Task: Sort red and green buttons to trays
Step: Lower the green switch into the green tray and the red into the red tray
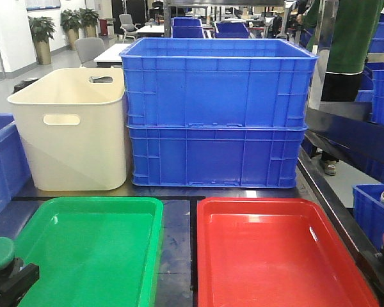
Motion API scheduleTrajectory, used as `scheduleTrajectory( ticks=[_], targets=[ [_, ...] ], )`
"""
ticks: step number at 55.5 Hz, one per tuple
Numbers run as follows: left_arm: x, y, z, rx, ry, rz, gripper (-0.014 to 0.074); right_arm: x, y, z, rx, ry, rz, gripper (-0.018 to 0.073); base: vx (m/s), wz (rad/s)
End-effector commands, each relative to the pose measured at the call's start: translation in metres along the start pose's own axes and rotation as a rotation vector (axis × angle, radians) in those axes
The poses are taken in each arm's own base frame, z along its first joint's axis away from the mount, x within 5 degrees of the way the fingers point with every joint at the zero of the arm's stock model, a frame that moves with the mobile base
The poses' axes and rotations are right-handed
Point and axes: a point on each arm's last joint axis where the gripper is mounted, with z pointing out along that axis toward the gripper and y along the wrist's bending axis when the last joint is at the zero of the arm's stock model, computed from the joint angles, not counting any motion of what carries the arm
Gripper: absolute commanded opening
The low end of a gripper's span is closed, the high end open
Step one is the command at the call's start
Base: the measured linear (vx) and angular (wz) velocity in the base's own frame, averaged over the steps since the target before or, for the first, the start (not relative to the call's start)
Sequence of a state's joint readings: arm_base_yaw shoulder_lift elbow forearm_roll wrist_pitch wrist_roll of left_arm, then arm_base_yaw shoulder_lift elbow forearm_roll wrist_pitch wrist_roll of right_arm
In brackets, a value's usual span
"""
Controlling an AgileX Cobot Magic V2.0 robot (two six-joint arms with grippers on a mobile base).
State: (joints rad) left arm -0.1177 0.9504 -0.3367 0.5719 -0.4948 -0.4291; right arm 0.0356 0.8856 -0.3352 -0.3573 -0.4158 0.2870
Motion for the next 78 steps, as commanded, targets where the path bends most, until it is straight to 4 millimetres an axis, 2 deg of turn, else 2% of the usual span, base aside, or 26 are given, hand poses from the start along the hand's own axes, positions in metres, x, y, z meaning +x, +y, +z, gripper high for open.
scheduleTrajectory(
  ticks=[1, 30, 36, 41, 47, 56, 63, 70, 78],
  targets=[
    [-0.018, -0.001, 0.0, 0.018, -0.11, -0.017, 0.0004, -0.021, 0.001, 0.0, -0.017, -0.131, -0.009, -0.0008, 0.0, 0.0],
    [-0.019, -0.002, 0.0, 0.026, -0.127, -0.02, 0.0004, -0.021, 0.001, 0.001, -0.021, -0.14, -0.006, -0.0008, 0.0, 0.0],
    [-0.021, -0.002, 0.001, 0.033, -0.143, -0.028, 0.0004, -0.017, 0.001, 0.008, -0.029, -0.118, -0.003, -0.0008, 0.0, 0.0],
    [-0.021, 0.001, 0.007, 0.022, -0.138, -0.045, 0.0004, -0.013, 0.001, 0.021, -0.059, -0.096, -0.026, -0.0008, 0.0, 0.0],
    [-0.022, 0.007, 0.024, 0.012, -0.112, -0.074, 0.0004, -0.012, 0.005, 0.044, -0.13, -0.1, -0.052, -0.0008, 0.0, 0.0],
    [-0.013, 0.016, 0.067, 0.022, -0.036, -0.092, 0.0004, -0.003, 0.007, 0.083, -0.227, -0.028, -0.067, -0.0008, 0.0, 0.0],
    [0.001, 0.022, 0.101, 0.051, -0.012, -0.119, 0.0004, 0.007, 0.007, 0.11, -0.265, 0.009, -0.029, -0.0008, 0.0, 0.0],
    [0.018, 0.023, 0.126, 0.091, -0.025, -0.149, 0.0004, 0.024, 0.008, 0.128, -0.305, 0.02, -0.002, -0.0007, 0.0, 0.0],
    [0.033, 0.026, 0.142, 0.098, 0.001, -0.148, 0.003, 0.039, 0.01, 0.135, -0.329, 0.02, -0.073, 0.0011, 0.0, 0.0]
  ],
)
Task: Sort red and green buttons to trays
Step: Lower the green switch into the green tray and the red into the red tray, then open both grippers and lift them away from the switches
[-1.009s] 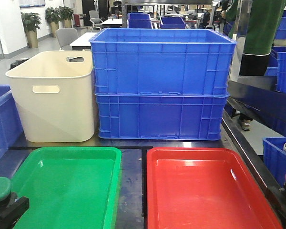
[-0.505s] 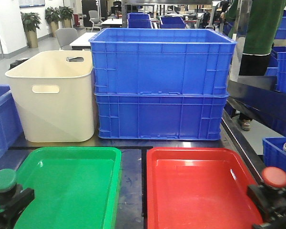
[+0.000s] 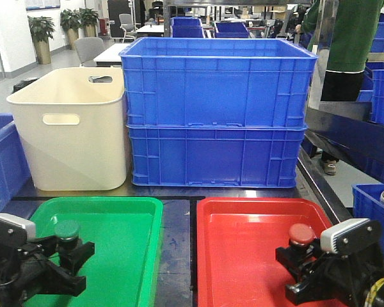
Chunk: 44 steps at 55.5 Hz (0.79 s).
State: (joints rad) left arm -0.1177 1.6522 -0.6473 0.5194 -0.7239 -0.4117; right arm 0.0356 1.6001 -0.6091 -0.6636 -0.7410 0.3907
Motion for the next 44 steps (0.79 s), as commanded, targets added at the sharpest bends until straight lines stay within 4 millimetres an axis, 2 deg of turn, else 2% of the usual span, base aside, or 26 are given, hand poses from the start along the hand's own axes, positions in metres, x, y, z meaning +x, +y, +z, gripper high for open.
scheduleTrajectory(
  ticks=[1, 11, 23, 31, 37, 44],
  targets=[
    [-0.022, -0.001, 0.005, 0.028, -0.144, 0.001, 0.0036, -0.02, -0.001, 0.001, -0.019, -0.143, -0.077, 0.0017, 0.0, 0.0],
    [-0.017, 0.001, 0.009, 0.023, -0.121, 0.016, 0.0167, -0.016, -0.002, 0.003, -0.012, -0.119, -0.084, 0.0157, 0.0, 0.0],
    [-0.017, 0.001, 0.009, 0.022, -0.118, 0.021, 0.0424, -0.018, -0.002, 0.003, -0.021, -0.145, -0.077, 0.0481, 0.0, 0.0],
    [-0.018, 0.0, 0.008, 0.022, -0.123, 0.019, 0.054, -0.019, -0.003, 0.003, -0.007, -0.154, -0.043, 0.065, 0.0, 0.0],
    [-0.024, -0.001, 0.005, 0.024, -0.147, 0.026, 0.0572, -0.022, -0.003, 0.001, -0.004, -0.168, -0.041, 0.0704, 0.0, 0.0],
    [-0.041, -0.005, -0.005, 0.025, -0.204, 0.046, 0.057, -0.036, -0.001, -0.008, 0.0, -0.214, -0.064, 0.0699, 0.0, 0.0]
  ],
)
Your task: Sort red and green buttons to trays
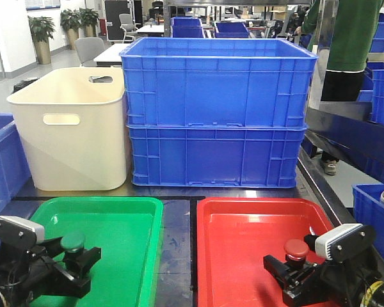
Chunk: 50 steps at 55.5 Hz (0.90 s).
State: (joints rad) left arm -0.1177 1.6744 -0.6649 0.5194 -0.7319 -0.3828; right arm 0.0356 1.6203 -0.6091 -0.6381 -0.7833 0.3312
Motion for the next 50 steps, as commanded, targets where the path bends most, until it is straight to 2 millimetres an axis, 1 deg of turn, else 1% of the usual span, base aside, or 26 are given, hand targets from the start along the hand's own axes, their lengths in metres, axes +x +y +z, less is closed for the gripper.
scheduleTrajectory(
  ticks=[1, 6, 10, 14, 16, 18, 21, 23, 24, 26, 28, 29, 30, 32, 34, 36, 38, 39, 40, 42, 46, 50],
  targets=[
    [-0.045, -0.006, -0.012, 0.019, -0.211, 0.023, 0.057, -0.04, -0.001, -0.011, 0.005, -0.193, -0.036, 0.0697, 0.0, 0.0],
    [-0.065, -0.01, -0.027, 0.017, -0.275, 0.048, 0.057, -0.058, 0.002, -0.022, 0.015, -0.246, -0.061, 0.068, 0.0, 0.0],
    [-0.083, -0.015, -0.043, 0.006, -0.326, 0.073, 0.057, -0.072, 0.005, -0.034, 0.022, -0.281, -0.061, 0.066, 0.0, 0.0],
    [-0.099, -0.019, -0.061, -0.015, -0.353, 0.089, 0.0552, -0.089, 0.008, -0.05, 0.035, -0.321, -0.027, 0.0622, 0.0, 0.0],
    [-0.108, -0.022, -0.073, -0.024, -0.363, 0.097, 0.053, -0.097, 0.01, -0.059, 0.043, -0.332, -0.017, 0.058, 0.0, 0.0],
    [-0.116, -0.025, -0.086, -0.034, -0.367, 0.105, 0.0489, -0.105, 0.014, -0.07, 0.046, -0.335, -0.016, 0.0517, 0.0, 0.0],
    [-0.124, -0.031, -0.104, -0.044, -0.353, 0.109, 0.0388, -0.114, 0.02, -0.086, 0.05, -0.319, -0.033, 0.0397, 0.0, 0.0],
    [-0.127, -0.034, -0.115, -0.055, -0.333, 0.104, 0.0311, -0.118, 0.024, -0.097, 0.057, -0.303, -0.043, 0.0304, 0.0, 0.0],
    [-0.128, -0.036, -0.123, -0.064, -0.321, 0.093, 0.0278, -0.121, 0.026, -0.105, 0.067, -0.299, -0.029, 0.0243, 0.0, 0.0],
    [-0.127, -0.039, -0.138, -0.081, -0.306, 0.055, 0.0169, -0.126, 0.031, -0.12, 0.084, -0.287, -0.028, 0.0116, 0.0, 0.0],
    [-0.124, -0.044, -0.154, -0.089, -0.3, 0.056, 0.0055, -0.128, 0.035, -0.133, 0.102, -0.265, -0.002, -0.0011, 0.0, 0.0],
    [-0.12, -0.046, -0.161, -0.094, -0.289, 0.053, -0.0001, -0.13, 0.039, -0.143, 0.103, -0.275, 0.027, -0.0015, 0.0, 0.0],
    [-0.118, -0.048, -0.166, -0.094, -0.288, 0.054, -0.0009, -0.129, 0.041, -0.148, 0.103, -0.267, 0.012, -0.0015, 0.0, 0.0],
    [-0.11, -0.054, -0.18, -0.084, -0.292, 0.062, -0.0008, -0.128, 0.05, -0.164, 0.101, -0.27, -0.004, -0.0013, 0.0, 0.0],
    [-0.101, -0.061, -0.194, -0.064, -0.302, 0.074, -0.0008, -0.124, 0.057, -0.174, 0.088, -0.258, -0.028, -0.0013, 0.0, 0.0],
    [-0.092, -0.067, -0.206, -0.038, -0.311, 0.079, -0.0008, -0.115, 0.065, -0.185, 0.065, -0.225, -0.052, -0.0011, 0.0, 0.0],
    [-0.079, -0.072, -0.213, -0.012, -0.296, 0.066, -0.0008, -0.106, 0.072, -0.193, 0.045, -0.209, -0.039, -0.0008, 0.0, 0.0],
    [-0.073, -0.075, -0.217, 0.0, -0.291, 0.064, -0.0008, -0.103, 0.074, -0.196, 0.04, -0.2, -0.003, -0.0008, 0.0, 0.0],
    [-0.067, -0.077, -0.22, 0.007, -0.284, 0.066, -0.0007, -0.099, 0.076, -0.199, 0.04, -0.187, -0.01, -0.0008, 0.0, 0.0],
    [-0.059, -0.08, -0.226, 0.01, -0.276, 0.075, -0.0007, -0.09, 0.079, -0.203, 0.036, -0.189, 0.068, -0.0008, 0.0, 0.0],
    [-0.047, -0.082, -0.233, 0.006, -0.244, 0.106, -0.0007, -0.08, 0.084, -0.212, 0.04, -0.212, 0.079, -0.0008, 0.0, 0.0],
    [-0.042, -0.089, -0.239, 0.06, -0.216, 0.152, -0.0007, -0.074, 0.088, -0.216, 0.044, -0.224, 0.056, -0.0008, 0.0, 0.0]
  ],
)
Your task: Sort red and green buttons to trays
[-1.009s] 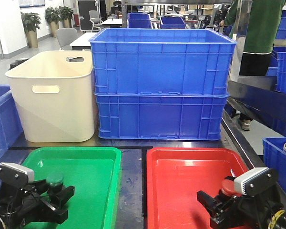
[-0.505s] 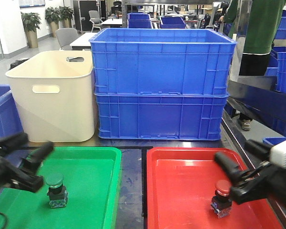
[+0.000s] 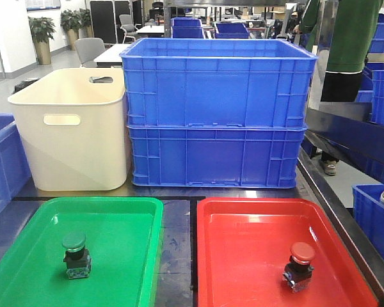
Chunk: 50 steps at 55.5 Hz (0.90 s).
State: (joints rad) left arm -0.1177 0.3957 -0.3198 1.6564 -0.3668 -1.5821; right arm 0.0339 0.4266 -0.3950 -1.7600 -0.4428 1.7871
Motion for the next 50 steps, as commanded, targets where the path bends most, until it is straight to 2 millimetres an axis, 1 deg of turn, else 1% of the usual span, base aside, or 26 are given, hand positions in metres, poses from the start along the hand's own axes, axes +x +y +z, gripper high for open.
scheduleTrajectory(
  ticks=[1, 10, 16, 25, 31, 34, 37, 42, 46, 50],
  targets=[
    [-0.005, -0.008, -0.005, 0.067, 0.011, 0.004, -0.0007, -0.003, 0.001, -0.007, 0.025, -0.032, -0.021, -0.0008, 0.0, 0.0],
    [-0.003, -0.031, -0.012, 0.314, 0.034, 0.002, -0.0006, 0.003, 0.007, -0.013, -0.004, -0.046, -0.029, -0.0008, 0.0, 0.0],
    [-0.001, -0.04, -0.016, 0.421, 0.051, 0.003, -0.0006, 0.003, 0.007, -0.014, -0.004, -0.047, -0.028, -0.0008, 0.0, 0.0],
    [0.0, -0.047, -0.019, 0.507, 0.064, 0.003, -0.0006, 0.003, 0.007, -0.014, -0.003, -0.047, -0.028, -0.0008, 0.0, 0.0],
    [-0.001, -0.045, -0.018, 0.485, 0.057, 0.018, -0.0006, 0.003, 0.007, -0.014, -0.003, -0.047, -0.028, -0.0008, 0.0, 0.0],
    [-0.003, -0.041, -0.016, 0.439, 0.041, 0.012, -0.0005, 0.003, 0.007, -0.014, -0.003, -0.047, -0.028, -0.0008, 0.0, 0.0],
    [-0.007, -0.033, -0.013, 0.342, 0.007, -0.018, -0.0005, 0.003, 0.007, -0.014, -0.003, -0.047, -0.028, -0.0008, 0.0, 0.0],
    [-0.019, -0.015, -0.009, 0.153, -0.117, -0.205, -0.0003, 0.003, 0.007, -0.014, -0.003, -0.047, -0.028, -0.0008, 0.0, 0.0],
    [-0.024, 0.003, -0.009, -0.036, -0.197, -0.208, -0.0003, 0.003, 0.007, -0.014, -0.003, -0.047, -0.028, -0.0008, 0.0, 0.0],
    [-0.022, 0.021, -0.011, -0.241, -0.193, -0.19, -0.0003, 0.003, 0.007, -0.014, -0.003, -0.047, -0.028, -0.0008, 0.0, 0.0]
  ],
)
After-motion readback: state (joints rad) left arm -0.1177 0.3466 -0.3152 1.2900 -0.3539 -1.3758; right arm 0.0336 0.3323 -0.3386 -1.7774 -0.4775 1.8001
